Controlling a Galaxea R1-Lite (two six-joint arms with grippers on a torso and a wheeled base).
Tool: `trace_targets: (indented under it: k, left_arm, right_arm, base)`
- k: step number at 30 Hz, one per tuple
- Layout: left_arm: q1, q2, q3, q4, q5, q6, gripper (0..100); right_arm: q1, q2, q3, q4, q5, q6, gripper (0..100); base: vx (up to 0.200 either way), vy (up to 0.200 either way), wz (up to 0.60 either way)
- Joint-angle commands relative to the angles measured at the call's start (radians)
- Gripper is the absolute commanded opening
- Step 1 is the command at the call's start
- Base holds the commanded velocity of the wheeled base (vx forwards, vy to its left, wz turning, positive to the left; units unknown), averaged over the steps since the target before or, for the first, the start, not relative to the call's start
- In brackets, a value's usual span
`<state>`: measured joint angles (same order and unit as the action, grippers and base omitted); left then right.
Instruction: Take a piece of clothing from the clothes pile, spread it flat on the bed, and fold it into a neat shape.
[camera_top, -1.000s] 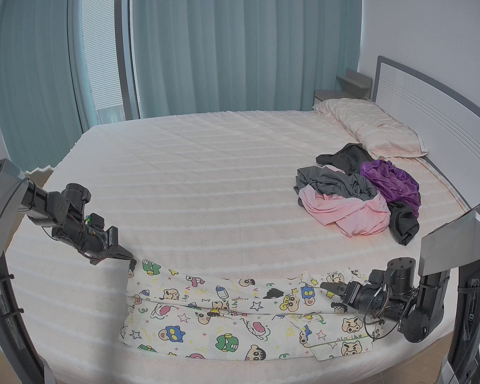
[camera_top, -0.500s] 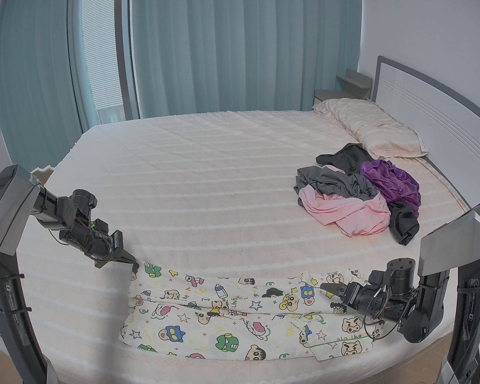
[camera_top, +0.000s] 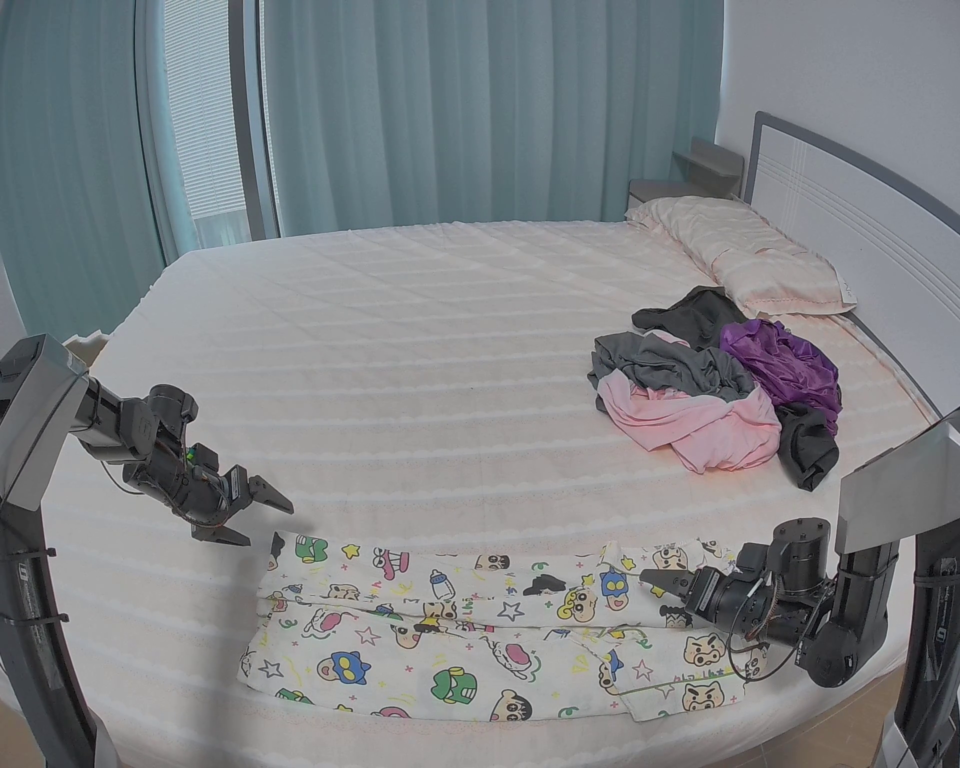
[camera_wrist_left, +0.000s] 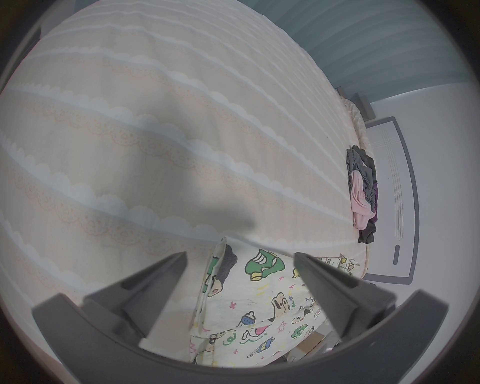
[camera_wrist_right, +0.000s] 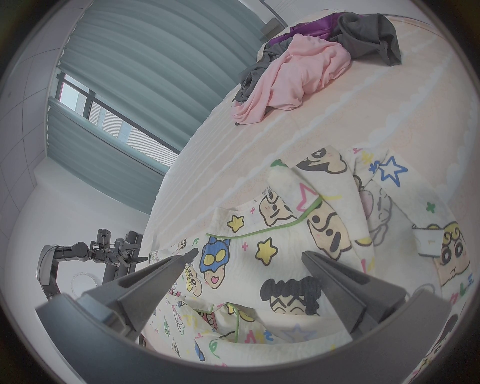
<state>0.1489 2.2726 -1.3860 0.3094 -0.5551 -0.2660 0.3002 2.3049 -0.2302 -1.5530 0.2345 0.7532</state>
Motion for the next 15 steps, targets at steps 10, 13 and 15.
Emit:
trace_targets:
  k: [10, 13, 15]
  left_arm:
    - [-0.112, -0.249, 0.028, 0.039, -0.002, -0.299, 100]
    - [-0.177, -0.263, 0.059, 0.034, 0.007, -0.326, 100]
    - [-0.236, -0.255, 0.087, 0.005, 0.027, -0.374, 100]
  right_arm:
    - [0.004, -0.101, 0.023, -0.007, -0.001, 0.002, 100]
    - [0.004, -0.097, 0.029, -0.007, -0.001, 0.002, 100]
    - [0.004, -0.097, 0.029, -0.007, -0.001, 0.002, 100]
  base:
    - [0.0, 0.0, 0.0]
    - [0.0, 0.0, 0.0]
    - [0.0, 0.0, 0.0]
